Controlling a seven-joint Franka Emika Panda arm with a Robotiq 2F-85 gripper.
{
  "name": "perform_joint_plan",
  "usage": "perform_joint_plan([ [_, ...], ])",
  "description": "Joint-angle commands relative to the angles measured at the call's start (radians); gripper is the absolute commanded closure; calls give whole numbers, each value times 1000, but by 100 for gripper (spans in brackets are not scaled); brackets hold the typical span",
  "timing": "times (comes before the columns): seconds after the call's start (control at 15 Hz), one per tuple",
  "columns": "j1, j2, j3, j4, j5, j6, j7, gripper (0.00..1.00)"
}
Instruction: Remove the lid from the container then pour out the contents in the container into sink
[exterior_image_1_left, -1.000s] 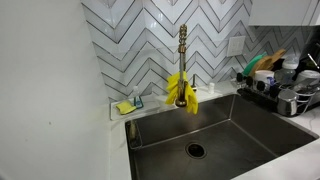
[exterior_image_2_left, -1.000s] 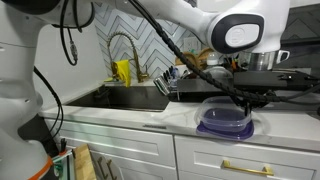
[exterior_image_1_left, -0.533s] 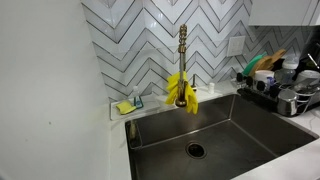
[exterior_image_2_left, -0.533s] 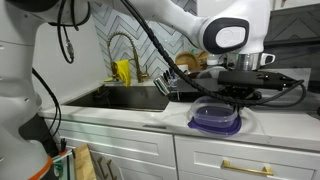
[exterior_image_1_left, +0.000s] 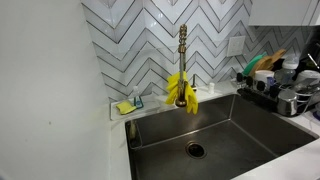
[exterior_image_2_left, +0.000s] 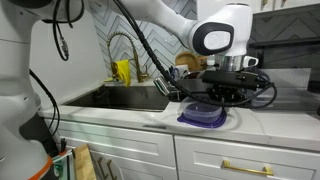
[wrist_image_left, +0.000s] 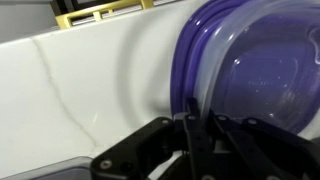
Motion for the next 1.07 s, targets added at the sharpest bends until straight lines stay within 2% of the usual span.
perform_joint_plan([
  [0.0, 13, -58, 12, -86, 6, 17, 12, 99],
  [0.07, 20, -63, 8, -95, -8, 22, 20, 99],
  [0.13, 22, -67, 6, -98, -11, 18, 19, 70],
  [0.2, 23, -74, 4, -99, -12, 12, 21, 69],
  [0.33, 23, -93, -1, -91, -14, 7, 27, 56],
  [0.8, 36, -241, -23, -48, -36, -34, 66, 2],
  [1.0, 67, -331, -40, -44, -120, -41, 261, 0],
])
